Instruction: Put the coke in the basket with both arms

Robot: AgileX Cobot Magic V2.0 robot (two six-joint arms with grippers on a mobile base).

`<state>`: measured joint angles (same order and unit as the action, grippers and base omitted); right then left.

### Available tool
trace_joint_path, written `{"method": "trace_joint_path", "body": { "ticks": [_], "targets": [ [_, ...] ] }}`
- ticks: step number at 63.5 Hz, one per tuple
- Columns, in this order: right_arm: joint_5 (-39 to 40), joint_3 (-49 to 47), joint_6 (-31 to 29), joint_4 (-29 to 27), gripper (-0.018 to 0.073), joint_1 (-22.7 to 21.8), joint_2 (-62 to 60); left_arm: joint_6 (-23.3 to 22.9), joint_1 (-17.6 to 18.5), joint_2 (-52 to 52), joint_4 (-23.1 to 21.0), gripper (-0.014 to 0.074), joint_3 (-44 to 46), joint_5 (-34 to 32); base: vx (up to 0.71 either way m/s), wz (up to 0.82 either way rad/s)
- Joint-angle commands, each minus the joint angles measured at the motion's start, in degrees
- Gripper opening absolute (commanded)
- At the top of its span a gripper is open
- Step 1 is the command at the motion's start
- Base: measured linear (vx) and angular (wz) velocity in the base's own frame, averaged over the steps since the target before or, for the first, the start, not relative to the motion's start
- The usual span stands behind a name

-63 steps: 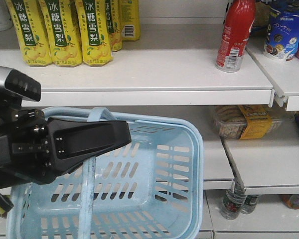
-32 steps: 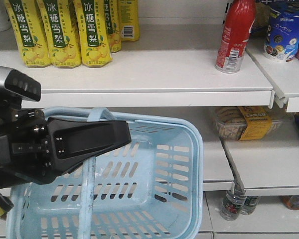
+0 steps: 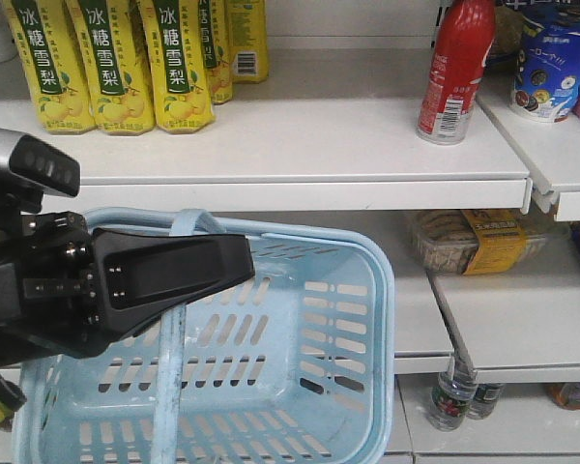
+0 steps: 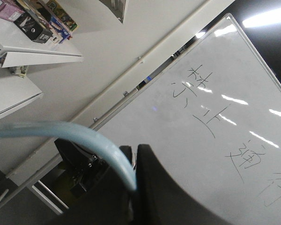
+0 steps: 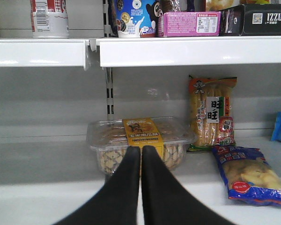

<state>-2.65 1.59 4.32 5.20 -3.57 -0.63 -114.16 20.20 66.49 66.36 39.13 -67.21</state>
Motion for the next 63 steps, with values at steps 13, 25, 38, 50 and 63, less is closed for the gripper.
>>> {"method": "trace_joint_path", "body": {
  "ticks": [13,25,38,50,63],
  "targets": [
    [4.2,0.4,-0.4,0.4,-0.0005,-0.3,-0.7,0.6,0.3,-1.3,-4.8,-0.0006,1.4,-10.1,0.01,-0.01],
    [4.2,0.4,-0.4,0.4,-0.0005,-0.3,-0.7,0.6,0.3,-1.3,-4.8,-0.0006,1.4,-10.1,0.02,0.0],
    [4.2,0.4,-0.4,0.4,-0.0005,-0.3,-0.7,0.6,0.3,-1.3,-4.8,-0.0006,1.4,-10.1,0.02,-0.01],
    [4.2,0.4,-0.4,0.4,-0.0005,-0.3,-0.7,0.6,0.3,-1.3,-4.8,-0.0006,1.4,-10.1,0.01,0.0],
    [4.2,0.4,-0.4,0.4,-0.0005,-0.3,-0.7,0.6,0.3,-1.3,-4.8,-0.0006,1.4,-10.1,0.01,0.0]
  ]
}}
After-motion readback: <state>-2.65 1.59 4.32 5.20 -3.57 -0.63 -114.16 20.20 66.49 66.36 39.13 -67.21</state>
